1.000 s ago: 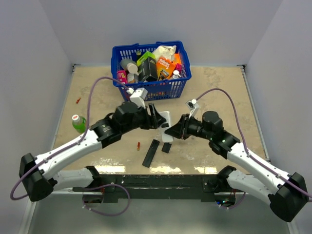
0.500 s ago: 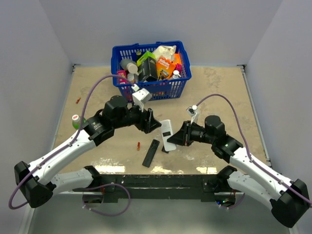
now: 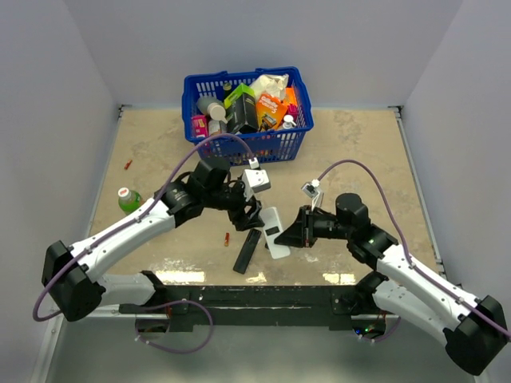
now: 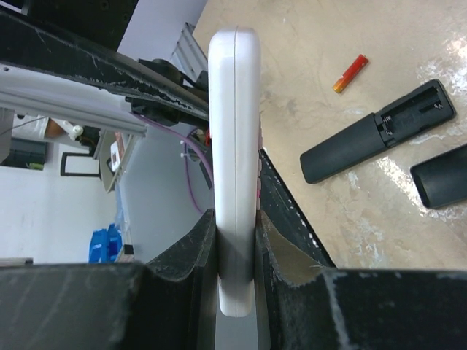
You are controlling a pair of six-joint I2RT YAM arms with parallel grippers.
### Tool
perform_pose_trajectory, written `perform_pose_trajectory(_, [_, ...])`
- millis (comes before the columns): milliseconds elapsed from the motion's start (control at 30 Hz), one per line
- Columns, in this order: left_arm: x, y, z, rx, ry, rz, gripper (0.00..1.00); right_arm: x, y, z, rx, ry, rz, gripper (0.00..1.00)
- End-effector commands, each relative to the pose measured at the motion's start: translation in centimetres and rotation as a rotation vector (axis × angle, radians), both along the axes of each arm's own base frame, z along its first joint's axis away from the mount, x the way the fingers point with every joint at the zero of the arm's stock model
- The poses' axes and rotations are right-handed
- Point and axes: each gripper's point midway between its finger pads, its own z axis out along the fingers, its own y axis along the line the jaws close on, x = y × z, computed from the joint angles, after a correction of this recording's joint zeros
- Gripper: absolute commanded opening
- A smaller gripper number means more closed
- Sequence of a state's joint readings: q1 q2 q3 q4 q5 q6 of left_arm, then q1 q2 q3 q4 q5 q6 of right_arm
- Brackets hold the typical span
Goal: Unload the batteries from the remote control
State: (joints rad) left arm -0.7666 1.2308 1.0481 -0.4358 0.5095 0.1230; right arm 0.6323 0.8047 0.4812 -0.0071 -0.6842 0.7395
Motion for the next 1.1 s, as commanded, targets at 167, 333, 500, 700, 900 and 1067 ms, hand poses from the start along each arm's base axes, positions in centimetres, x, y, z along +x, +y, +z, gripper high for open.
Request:
perform_pose_trajectory(167, [0.6,-1.7,-1.2,0.004,-0.098,-0.166,0.69,-0.1,0.2,-1.7,-0.028,-0.023,0.047,0.00])
perform_pose_trajectory(333, [1.0,-2.0,-3.4,0.055,-0.084,-0.205,0.67,0.1,0.3,-3.5,-0.046,0.001,0.046,0.00])
perform_pose_trajectory(500, [0.7,-1.9,-6.0,0.127,-0.038,-0.282,0.58,0.1,0.2,-4.6,-0.062,0.005,0.050,0.00])
perform_pose_trajectory(700, [0.9,-2.2,-7.3,0.150,-0.029,-0.309,0.55,0.2,0.3,-4.8,-0.062,-0.003,0.060,0.00])
perform_pose_trajectory(900, [1.2,-2.4,-7.4,0.150,-0.018,-0.321,0.55,-0.1,0.1,-5.8,-0.077,0.010,0.063,0.00])
perform_pose_trajectory(1067, [0.4,-3.0,-7.1,0.114,0.036,-0.361,0.56,-0.1,0.0,-5.7,-0.076,0.006,0.062,0.00])
